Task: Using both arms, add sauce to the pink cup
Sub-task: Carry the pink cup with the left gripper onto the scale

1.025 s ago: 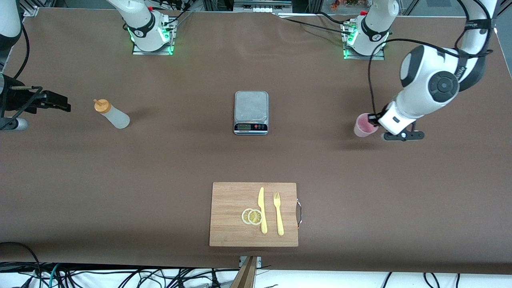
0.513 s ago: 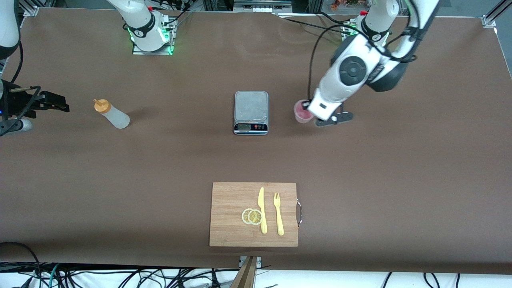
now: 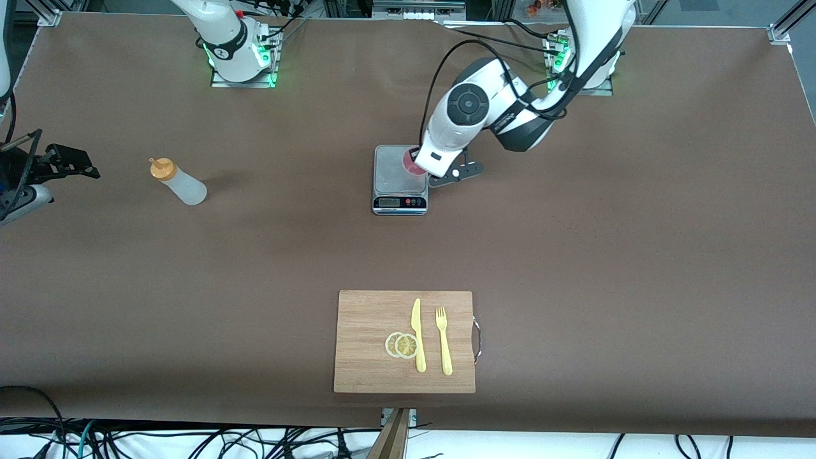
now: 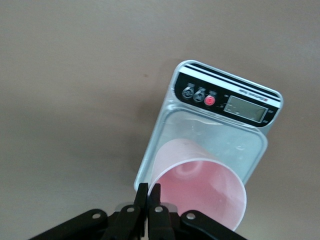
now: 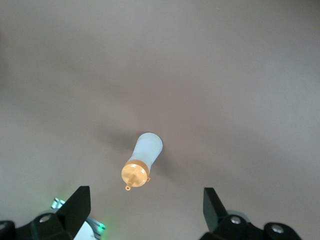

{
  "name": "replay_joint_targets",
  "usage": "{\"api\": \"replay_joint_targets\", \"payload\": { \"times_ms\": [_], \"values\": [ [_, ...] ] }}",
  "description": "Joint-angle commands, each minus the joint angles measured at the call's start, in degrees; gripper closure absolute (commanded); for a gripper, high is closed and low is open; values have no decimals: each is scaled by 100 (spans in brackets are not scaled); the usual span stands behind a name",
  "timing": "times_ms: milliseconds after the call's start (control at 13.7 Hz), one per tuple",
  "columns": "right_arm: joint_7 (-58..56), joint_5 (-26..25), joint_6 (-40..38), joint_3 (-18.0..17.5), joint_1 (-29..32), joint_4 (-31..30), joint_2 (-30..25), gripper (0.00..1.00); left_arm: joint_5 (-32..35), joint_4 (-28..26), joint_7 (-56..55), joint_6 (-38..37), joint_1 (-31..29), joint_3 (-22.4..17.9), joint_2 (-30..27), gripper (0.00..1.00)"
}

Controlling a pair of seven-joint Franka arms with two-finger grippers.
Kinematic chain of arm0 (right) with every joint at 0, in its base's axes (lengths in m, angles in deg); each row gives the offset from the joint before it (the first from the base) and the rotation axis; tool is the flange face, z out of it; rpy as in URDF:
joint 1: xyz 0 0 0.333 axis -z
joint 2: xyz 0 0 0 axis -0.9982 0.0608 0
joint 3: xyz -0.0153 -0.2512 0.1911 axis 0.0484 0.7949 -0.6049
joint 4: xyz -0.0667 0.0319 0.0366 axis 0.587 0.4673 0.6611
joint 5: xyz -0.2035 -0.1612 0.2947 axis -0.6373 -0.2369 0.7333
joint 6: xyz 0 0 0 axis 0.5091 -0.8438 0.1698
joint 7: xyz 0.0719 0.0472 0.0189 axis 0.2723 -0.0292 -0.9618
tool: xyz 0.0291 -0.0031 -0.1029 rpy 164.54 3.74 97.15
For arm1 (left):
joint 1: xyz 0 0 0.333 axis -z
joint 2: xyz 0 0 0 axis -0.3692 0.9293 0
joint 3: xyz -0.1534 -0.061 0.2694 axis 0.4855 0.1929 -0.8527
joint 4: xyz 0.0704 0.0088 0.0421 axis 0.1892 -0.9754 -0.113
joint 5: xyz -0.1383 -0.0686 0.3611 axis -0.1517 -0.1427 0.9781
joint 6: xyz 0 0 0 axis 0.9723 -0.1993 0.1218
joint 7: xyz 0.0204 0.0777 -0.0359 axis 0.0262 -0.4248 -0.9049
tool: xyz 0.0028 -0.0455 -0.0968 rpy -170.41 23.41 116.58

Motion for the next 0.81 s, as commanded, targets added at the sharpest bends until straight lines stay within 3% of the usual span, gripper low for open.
{"api": "replay_joint_targets", "payload": {
  "times_ms": [0,293,732],
  "values": [
    [-933,311,20,-16,295,5,155,0,256,336,-404,177,190,-59,324,100],
    [-1900,408,-33,-16,567,-30,375,0,265,389,-475,239,295,-85,465,100],
    [-3605,1207,-165,-16,1200,-345,753,0,265,381,-475,371,541,-252,518,100]
  ]
}}
